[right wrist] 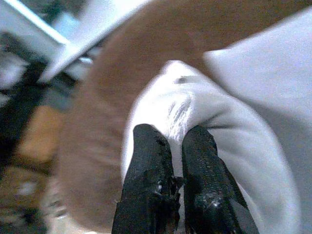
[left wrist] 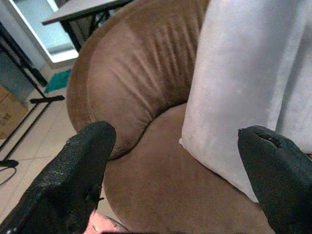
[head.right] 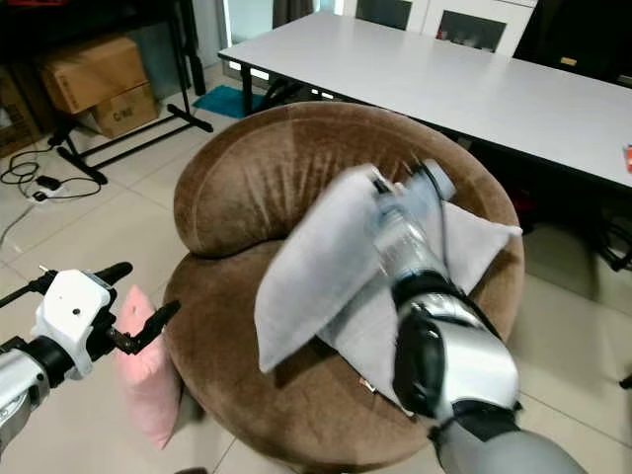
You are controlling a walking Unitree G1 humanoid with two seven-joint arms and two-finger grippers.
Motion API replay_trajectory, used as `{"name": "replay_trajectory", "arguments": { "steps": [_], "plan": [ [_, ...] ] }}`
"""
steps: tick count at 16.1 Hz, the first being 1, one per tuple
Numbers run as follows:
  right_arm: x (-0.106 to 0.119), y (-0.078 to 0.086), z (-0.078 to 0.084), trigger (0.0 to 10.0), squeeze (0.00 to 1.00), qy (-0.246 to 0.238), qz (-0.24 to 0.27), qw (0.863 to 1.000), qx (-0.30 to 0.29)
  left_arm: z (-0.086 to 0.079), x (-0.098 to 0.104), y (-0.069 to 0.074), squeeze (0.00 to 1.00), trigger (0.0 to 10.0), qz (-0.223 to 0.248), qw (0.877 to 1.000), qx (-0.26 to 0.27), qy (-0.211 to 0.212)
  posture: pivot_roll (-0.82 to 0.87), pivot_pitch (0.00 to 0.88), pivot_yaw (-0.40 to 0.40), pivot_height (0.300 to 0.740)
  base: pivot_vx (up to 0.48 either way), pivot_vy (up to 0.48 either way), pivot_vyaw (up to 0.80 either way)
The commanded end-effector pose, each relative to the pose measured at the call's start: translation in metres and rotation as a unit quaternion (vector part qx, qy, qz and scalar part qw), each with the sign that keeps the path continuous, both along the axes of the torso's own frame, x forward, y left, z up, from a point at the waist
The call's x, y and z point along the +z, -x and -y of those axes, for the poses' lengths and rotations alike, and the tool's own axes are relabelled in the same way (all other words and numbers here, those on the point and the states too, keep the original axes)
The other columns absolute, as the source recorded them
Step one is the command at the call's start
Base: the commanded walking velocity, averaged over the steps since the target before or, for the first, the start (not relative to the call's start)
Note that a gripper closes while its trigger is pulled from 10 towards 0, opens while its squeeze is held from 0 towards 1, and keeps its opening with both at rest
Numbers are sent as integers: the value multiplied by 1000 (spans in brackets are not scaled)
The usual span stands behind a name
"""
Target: Move the pillow to the sofa from floor
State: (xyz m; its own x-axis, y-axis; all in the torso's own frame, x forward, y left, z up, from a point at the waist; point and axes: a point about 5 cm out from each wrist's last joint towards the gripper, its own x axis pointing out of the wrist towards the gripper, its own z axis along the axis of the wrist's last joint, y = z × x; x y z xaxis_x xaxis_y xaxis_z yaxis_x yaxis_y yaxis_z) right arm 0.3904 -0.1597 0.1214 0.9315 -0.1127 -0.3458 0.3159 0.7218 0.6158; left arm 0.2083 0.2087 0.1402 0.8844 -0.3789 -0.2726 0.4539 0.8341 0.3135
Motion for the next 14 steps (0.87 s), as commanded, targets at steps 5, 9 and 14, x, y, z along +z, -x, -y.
{"name": "replay_trajectory", "arguments": {
  "steps": [5,9,14],
  "plan": [
    [-32,19,34,10000,1000,84,-49,995,-20,7,2,-5,0,10000,1,1000,-18,2,34,0,-14,740,0,0,0],
    [-8,11,49,10000,1000,124,23,992,5,9,4,-6,0,10000,6,1000,-16,20,34,0,-16,740,0,0,0],
    [40,18,66,10000,0,219,153,963,44,17,2,-1,0,10000,4,996,-4,90,3,0,-30,740,0,0,0]
  ]
}}
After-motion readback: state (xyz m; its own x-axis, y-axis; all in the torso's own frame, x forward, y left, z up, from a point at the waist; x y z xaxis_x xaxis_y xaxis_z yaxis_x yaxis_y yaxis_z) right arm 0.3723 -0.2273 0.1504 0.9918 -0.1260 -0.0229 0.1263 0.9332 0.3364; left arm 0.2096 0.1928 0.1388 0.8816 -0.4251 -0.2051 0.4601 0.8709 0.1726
